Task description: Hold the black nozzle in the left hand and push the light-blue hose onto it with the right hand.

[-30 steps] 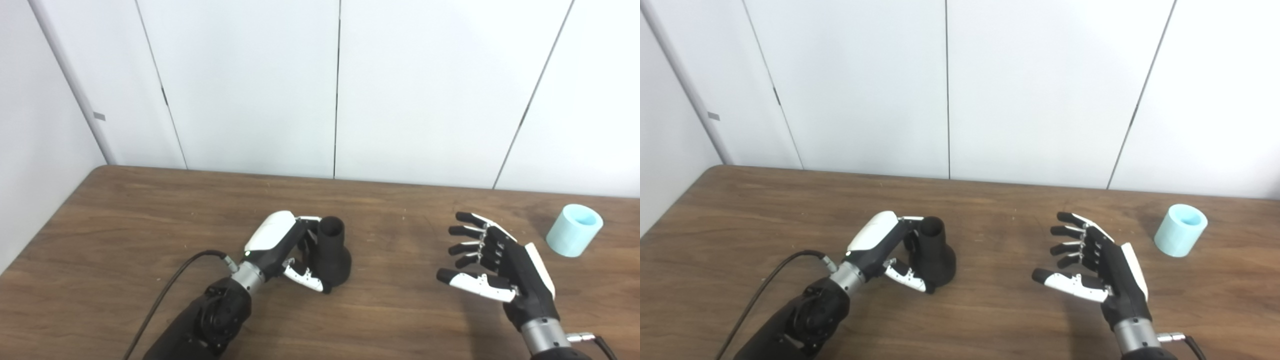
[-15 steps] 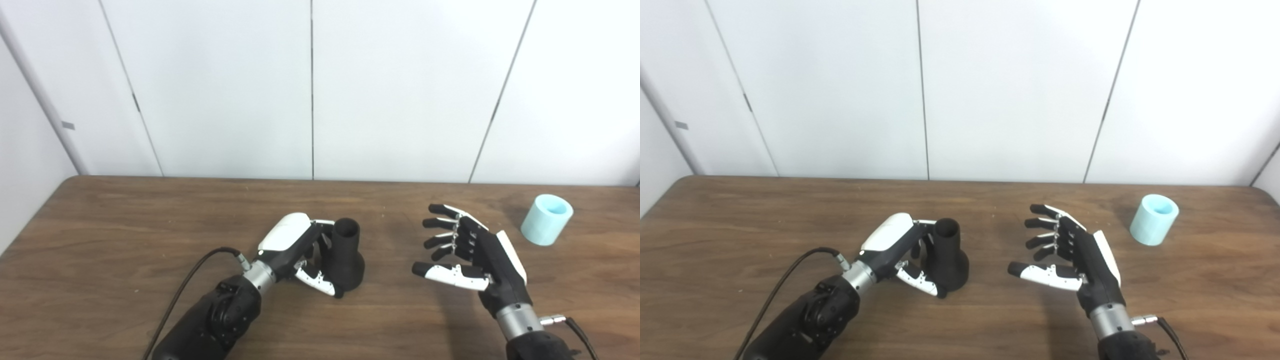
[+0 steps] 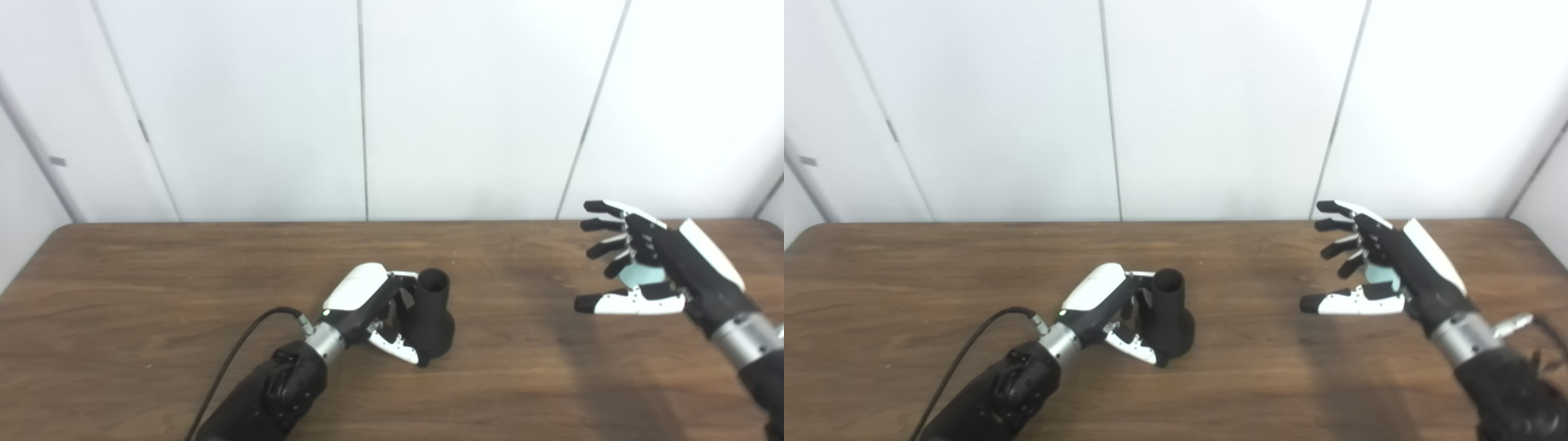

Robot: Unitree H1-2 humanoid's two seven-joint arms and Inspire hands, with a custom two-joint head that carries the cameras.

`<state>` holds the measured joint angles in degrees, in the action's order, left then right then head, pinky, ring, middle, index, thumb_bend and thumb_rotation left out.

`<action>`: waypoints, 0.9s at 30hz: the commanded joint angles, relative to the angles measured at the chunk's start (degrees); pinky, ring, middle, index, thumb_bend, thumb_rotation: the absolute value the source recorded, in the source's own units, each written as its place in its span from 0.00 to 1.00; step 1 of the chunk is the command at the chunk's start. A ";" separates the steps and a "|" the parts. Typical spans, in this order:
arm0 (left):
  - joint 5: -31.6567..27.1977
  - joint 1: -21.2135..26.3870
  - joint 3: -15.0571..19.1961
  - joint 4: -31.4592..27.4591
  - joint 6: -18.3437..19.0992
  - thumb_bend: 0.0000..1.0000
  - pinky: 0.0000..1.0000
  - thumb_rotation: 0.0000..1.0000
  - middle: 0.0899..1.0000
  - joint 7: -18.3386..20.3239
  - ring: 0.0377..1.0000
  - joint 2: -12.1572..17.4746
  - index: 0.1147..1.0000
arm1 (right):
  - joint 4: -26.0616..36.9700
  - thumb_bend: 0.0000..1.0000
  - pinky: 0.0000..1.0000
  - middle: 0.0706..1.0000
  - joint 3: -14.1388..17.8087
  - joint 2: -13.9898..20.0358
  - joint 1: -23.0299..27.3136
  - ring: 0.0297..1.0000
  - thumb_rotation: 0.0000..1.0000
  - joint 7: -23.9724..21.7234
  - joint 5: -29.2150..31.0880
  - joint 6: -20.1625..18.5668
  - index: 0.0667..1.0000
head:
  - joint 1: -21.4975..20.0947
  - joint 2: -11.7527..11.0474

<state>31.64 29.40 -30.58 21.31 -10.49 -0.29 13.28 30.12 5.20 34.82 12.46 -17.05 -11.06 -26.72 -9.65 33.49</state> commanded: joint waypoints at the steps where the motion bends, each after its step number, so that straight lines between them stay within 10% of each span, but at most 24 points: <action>1: 3.64 -2.72 -3.24 2.55 0.18 0.52 0.37 0.00 0.38 4.06 0.39 0.12 0.45 | 0.55 0.83 0.49 0.81 2.46 4.53 4.56 0.67 0.23 -2.47 -3.71 -0.19 0.84 | -0.08 0.00; 7: 3.05 -3.43 -2.40 1.71 -1.07 0.52 0.42 0.00 0.35 4.49 0.41 3.19 0.45 | -3.71 0.91 0.52 0.85 5.61 5.78 11.14 0.72 0.21 -9.56 -9.33 -0.20 0.83 | -10.33 -1.88; 15: 2.91 -4.01 -1.04 3.60 -3.99 0.53 0.49 0.00 0.40 3.35 0.48 5.48 0.44 | -9.75 0.87 0.68 0.91 9.83 -1.70 21.89 0.82 0.12 -29.15 -35.90 -0.20 0.87 | -18.65 -4.77; 27: 3.81 -3.80 -0.62 5.76 -7.58 0.52 0.46 0.00 0.36 2.43 0.43 6.25 0.45 | -24.73 0.87 0.78 0.93 7.72 -2.09 24.73 0.92 0.13 -28.58 -42.24 -0.19 0.88 | -20.03 -5.99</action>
<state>31.38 28.84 -29.34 23.86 -19.48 -1.74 16.87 5.19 13.35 30.94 33.58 -47.97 -53.50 -26.90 -29.62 27.42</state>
